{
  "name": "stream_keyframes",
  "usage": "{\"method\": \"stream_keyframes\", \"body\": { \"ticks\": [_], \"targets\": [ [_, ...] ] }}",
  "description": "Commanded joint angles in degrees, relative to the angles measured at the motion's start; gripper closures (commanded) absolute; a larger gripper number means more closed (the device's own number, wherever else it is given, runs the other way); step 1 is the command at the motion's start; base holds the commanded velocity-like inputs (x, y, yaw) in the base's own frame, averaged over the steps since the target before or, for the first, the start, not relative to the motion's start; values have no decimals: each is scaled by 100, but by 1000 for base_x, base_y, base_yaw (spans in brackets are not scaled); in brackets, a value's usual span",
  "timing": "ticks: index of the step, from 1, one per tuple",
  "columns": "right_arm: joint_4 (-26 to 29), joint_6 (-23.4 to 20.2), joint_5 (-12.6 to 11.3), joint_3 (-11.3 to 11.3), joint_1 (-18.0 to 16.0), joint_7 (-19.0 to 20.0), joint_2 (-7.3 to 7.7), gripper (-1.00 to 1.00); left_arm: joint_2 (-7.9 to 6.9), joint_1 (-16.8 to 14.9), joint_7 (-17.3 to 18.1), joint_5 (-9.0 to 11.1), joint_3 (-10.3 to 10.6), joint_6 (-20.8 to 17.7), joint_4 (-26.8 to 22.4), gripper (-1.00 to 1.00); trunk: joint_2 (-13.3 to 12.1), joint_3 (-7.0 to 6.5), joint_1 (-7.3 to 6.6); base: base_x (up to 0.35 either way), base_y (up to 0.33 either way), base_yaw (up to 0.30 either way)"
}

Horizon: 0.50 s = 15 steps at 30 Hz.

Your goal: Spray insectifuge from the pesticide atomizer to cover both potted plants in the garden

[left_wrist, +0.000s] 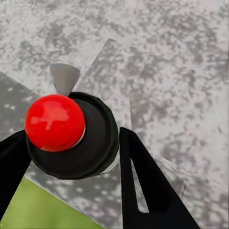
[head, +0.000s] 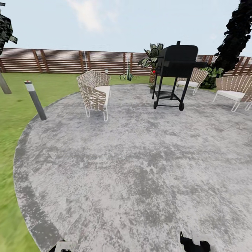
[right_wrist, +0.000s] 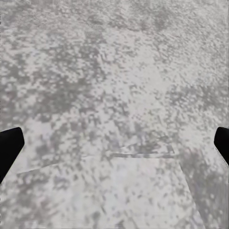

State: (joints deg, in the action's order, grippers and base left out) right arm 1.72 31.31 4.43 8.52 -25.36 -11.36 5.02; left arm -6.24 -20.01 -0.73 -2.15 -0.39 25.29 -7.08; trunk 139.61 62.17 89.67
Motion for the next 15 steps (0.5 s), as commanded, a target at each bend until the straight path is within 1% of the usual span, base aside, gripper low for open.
{"method": "stream_keyframes", "body": {
  "ticks": [1,11,15],
  "targets": [
    [-5,16,48,37,-4,-16,-1,-100,-2,-3,-9,-22,-5,19,5,100,2,5,2,339,0,-1],
    [-14,16,57,36,-4,-15,6,-100,-9,-3,-13,-23,-5,20,5,100,2,5,2,339,-1,0],
    [-12,16,58,36,-4,-15,5,-100,-9,-3,-12,-23,-5,20,5,100,2,5,2,339,-61,0]
  ]
}}
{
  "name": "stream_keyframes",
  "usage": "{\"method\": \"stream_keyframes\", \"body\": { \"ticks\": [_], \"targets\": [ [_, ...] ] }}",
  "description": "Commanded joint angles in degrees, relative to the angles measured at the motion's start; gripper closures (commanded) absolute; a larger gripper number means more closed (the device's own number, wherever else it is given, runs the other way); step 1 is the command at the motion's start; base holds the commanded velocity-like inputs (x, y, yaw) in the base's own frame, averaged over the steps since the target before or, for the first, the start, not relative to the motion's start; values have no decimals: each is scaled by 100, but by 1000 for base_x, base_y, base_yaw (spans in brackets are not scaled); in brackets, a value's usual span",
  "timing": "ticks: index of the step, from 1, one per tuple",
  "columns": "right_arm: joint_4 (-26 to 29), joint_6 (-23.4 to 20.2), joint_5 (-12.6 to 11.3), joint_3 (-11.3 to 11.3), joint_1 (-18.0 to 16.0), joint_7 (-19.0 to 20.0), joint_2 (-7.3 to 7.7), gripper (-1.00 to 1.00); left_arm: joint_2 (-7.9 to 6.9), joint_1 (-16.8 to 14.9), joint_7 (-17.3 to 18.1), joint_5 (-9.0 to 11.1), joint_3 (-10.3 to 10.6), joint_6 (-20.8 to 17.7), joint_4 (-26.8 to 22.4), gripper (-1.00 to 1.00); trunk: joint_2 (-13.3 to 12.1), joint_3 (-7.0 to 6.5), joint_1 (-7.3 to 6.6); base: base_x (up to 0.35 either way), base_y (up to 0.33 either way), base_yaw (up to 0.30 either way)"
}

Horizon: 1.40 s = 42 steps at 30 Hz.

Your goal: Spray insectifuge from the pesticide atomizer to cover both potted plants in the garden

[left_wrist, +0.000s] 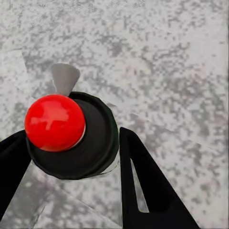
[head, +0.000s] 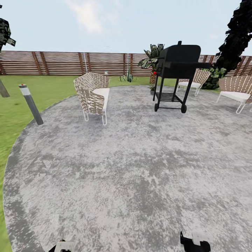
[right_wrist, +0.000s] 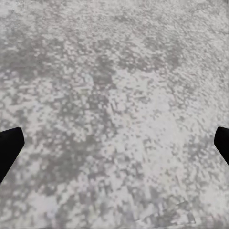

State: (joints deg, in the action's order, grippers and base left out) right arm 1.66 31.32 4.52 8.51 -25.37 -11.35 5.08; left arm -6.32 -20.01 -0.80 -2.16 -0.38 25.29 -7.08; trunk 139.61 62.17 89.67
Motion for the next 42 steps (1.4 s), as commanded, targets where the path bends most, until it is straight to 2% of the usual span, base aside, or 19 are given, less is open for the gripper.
{"method": "stream_keyframes", "body": {
  "ticks": [1,42],
  "targets": [
    [-7,15,49,37,-3,-17,-4,-100,-1,-3,-4,-22,-6,20,5,100,2,5,2,339,-75,0],
    [1,15,49,28,-3,-17,-34,-100,-1,-3,-8,-13,-6,21,5,100,2,5,2,335,-95,0]
  ]
}}
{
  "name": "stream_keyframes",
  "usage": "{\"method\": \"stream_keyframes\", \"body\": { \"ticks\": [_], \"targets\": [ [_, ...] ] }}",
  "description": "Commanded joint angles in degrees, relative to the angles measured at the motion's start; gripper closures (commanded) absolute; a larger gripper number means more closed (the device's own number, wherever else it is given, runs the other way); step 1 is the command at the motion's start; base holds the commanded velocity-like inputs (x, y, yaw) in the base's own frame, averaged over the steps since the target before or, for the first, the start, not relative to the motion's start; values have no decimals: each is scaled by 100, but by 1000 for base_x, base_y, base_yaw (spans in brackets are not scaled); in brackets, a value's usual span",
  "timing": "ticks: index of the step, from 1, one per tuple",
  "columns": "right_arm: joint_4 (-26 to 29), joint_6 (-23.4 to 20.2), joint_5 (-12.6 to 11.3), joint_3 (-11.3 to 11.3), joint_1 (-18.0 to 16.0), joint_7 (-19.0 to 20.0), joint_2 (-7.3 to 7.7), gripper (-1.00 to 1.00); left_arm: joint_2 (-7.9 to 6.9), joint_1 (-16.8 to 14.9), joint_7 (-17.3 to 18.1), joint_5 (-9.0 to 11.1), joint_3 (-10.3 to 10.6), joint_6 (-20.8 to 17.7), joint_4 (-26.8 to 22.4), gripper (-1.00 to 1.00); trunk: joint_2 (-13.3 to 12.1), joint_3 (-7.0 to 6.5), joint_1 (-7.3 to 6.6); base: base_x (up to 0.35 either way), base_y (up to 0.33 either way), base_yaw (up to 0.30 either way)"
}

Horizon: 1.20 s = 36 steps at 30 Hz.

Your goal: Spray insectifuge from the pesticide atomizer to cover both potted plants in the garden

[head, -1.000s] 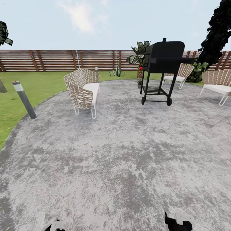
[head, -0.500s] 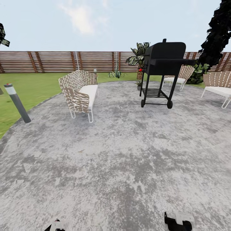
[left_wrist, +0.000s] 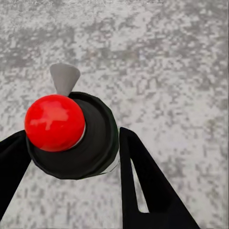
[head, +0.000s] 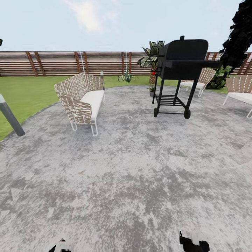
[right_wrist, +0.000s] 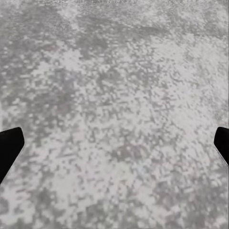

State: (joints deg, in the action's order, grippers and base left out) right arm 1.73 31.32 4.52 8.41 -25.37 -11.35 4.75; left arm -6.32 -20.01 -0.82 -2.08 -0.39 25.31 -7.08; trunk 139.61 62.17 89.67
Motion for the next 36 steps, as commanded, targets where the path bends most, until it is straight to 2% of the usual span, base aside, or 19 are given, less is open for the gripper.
{"method": "stream_keyframes", "body": {
  "ticks": [1,36],
  "targets": [
    [-6,15,49,38,-3,-16,-1,-100,-1,-3,-6,-23,-5,20,5,100,2,5,2,334,-80,0],
    [-10,15,53,38,-3,-17,-1,-100,-1,-3,-6,-22,-5,19,5,100,2,-58,2,336,-59,0]
  ]
}}
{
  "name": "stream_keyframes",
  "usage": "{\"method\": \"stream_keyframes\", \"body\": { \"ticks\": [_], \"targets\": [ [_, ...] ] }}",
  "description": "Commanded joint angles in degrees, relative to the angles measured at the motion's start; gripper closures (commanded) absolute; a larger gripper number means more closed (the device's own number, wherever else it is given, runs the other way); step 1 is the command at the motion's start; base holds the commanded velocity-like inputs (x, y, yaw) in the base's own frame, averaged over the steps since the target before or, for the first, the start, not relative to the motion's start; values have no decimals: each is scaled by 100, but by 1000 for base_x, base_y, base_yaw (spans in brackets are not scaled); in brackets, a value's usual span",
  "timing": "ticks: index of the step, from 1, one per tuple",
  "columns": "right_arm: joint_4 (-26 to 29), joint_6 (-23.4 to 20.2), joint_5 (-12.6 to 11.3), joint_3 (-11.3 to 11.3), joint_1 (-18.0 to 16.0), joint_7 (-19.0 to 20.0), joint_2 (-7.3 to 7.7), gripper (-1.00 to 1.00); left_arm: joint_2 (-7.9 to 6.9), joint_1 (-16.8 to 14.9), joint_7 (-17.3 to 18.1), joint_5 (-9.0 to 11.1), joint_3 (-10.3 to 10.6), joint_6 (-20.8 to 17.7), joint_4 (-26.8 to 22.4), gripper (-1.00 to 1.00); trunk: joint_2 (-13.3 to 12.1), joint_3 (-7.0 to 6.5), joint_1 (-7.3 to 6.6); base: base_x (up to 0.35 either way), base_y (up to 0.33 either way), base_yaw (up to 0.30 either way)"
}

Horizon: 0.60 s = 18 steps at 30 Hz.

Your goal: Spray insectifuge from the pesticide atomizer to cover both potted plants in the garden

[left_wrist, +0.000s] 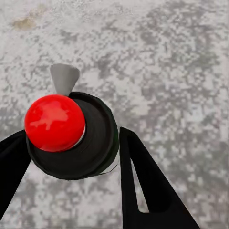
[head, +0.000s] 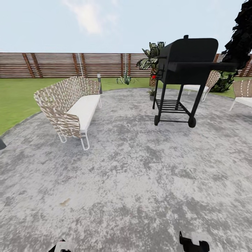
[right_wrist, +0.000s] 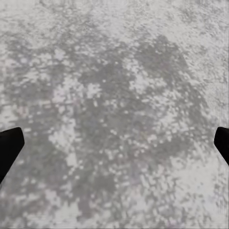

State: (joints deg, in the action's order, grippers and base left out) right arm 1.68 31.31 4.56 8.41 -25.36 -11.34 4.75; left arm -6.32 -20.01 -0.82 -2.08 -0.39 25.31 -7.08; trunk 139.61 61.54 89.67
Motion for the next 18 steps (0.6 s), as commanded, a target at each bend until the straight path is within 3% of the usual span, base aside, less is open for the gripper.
{"method": "stream_keyframes", "body": {
  "ticks": [1,18],
  "targets": [
    [-4,16,49,38,-4,-17,0,-100,0,-3,-6,-23,-5,19,5,100,2,5,2,339,0,0],
    [-4,16,50,38,-4,-17,0,-100,0,-3,-6,-22,-5,22,5,100,2,5,2,339,0,0]
  ]
}}
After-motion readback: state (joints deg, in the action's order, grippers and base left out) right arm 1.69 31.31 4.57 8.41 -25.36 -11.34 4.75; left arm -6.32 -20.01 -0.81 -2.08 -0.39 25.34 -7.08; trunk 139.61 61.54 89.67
